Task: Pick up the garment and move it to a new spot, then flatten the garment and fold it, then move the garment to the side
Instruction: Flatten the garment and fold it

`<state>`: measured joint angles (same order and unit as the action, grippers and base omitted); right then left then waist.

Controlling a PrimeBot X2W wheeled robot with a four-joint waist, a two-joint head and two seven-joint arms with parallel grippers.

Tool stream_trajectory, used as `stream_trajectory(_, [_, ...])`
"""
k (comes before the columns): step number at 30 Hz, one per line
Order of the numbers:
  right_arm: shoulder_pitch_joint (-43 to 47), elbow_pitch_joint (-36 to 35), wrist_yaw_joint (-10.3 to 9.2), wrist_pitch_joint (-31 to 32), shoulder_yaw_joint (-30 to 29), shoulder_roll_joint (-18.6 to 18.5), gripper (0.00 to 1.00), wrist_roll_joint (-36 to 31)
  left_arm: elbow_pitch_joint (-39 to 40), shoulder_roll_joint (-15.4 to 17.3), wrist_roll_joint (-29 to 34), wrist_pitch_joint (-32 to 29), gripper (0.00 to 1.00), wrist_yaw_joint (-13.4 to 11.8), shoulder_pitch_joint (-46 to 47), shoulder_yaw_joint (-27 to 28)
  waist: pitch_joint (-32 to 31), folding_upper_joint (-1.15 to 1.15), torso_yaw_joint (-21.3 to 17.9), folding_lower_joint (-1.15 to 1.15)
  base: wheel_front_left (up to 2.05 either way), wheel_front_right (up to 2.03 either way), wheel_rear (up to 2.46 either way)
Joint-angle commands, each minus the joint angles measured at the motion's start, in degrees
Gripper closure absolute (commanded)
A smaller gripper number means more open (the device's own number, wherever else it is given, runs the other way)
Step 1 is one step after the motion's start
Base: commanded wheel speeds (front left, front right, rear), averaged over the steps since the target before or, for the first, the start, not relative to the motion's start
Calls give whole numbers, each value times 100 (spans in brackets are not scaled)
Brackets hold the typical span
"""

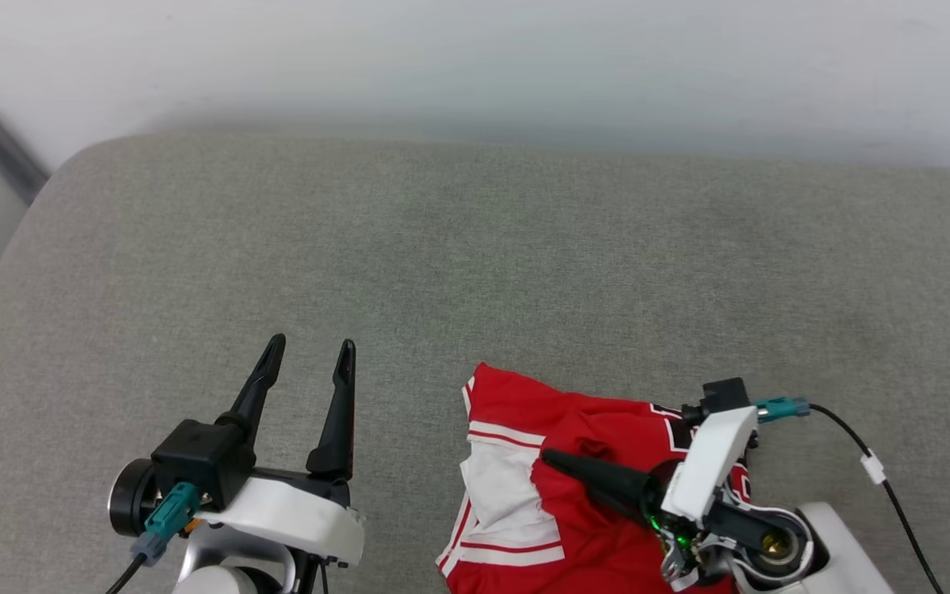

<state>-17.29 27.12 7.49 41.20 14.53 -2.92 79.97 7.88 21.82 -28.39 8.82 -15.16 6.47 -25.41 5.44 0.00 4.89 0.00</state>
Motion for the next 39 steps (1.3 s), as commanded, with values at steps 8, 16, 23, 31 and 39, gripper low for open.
stream_trajectory(8, [-407, 113, 0, -356, 822, 7, 0, 203, -51, -46, -40, 88, 0, -36, 77, 8, 92, 0, 35, 0, 0, 0, 0])
stream_trajectory(16, [-614, -590, 0, -680, 1294, -333, 0, -700, -95, -36, -48, 120, 0, -65, 62, 27, 47, 0, -108, 0, 0, 0, 0])
stream_trajectory(23, [-687, -797, 0, -2245, 1268, -1237, 0, -3523, -169, -5, -63, 186, 0, -154, -40, 89, -33, 0, -284, 0, 0, 0, 0])
stream_trajectory(31, [306, -1499, -1, -3468, -830, -1201, 0, -6093, -352, 60, -137, 302, 0, -235, -250, 234, -196, 0, -532, 0, 0, 0, 0])
stream_trajectory(39, [1266, -2881, -1, -3991, -1591, -574, 0, -6768, -513, 63, -165, 401, 0, -248, -417, 262, -384, 0, -603, 0, 0, 0, 0])
